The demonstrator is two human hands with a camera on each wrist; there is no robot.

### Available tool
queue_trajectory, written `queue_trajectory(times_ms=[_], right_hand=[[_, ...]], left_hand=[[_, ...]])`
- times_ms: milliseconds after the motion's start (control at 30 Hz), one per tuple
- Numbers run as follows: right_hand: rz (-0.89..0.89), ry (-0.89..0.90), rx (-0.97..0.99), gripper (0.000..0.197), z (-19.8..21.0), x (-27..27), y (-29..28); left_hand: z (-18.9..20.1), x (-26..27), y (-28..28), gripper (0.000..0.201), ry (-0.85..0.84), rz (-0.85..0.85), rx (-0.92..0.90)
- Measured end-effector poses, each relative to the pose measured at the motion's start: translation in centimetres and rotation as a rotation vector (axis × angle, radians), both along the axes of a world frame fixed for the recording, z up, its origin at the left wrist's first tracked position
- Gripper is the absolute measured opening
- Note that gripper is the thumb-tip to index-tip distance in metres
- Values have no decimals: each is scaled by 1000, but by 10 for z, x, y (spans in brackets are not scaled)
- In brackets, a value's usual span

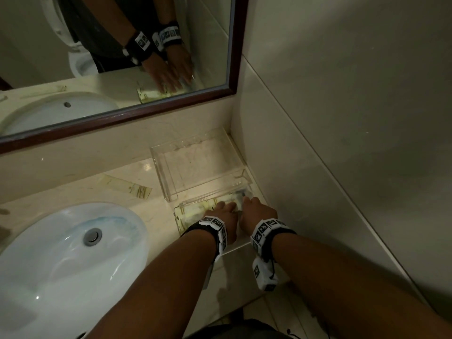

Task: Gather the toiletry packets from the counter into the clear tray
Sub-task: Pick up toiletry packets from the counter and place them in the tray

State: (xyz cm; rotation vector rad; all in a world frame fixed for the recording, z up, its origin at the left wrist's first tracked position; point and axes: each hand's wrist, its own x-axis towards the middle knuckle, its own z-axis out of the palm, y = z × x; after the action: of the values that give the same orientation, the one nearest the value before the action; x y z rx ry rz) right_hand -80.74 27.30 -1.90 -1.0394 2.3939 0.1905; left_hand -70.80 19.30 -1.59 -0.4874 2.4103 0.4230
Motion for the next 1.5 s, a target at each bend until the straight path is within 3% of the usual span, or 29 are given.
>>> queue_trajectory(times_ms=[167, 433, 567, 700, 1033, 1233, 1367, 1500], right_hand=[[-55, -6, -88, 42, 0, -15, 2], [4, 43, -1, 54, -4, -16, -3], [27, 79, 17, 49, -4, -10, -5], [51, 114, 3, 35, -8, -8, -5], [0, 50, -106, 30, -2, -1, 0], [-13, 46, -229, 17, 15, 3, 7], [85, 62, -282, 16, 23, 1, 15], [100, 65, -287, 21, 29, -1, 23]], left_hand=[[1, -1, 0, 77, 3, -4, -8], [4, -2, -3, 55, 73, 20, -2], [2, -2, -5, 44, 127, 43, 17], [-2, -1, -7, 50, 131, 57, 23], [-2, -2, -8, 52, 94, 27, 24], [8, -5, -9, 32, 293, 168, -7], [19, 0, -13, 32, 300, 263, -64], [14, 12, -16, 40, 267, 280, 34]])
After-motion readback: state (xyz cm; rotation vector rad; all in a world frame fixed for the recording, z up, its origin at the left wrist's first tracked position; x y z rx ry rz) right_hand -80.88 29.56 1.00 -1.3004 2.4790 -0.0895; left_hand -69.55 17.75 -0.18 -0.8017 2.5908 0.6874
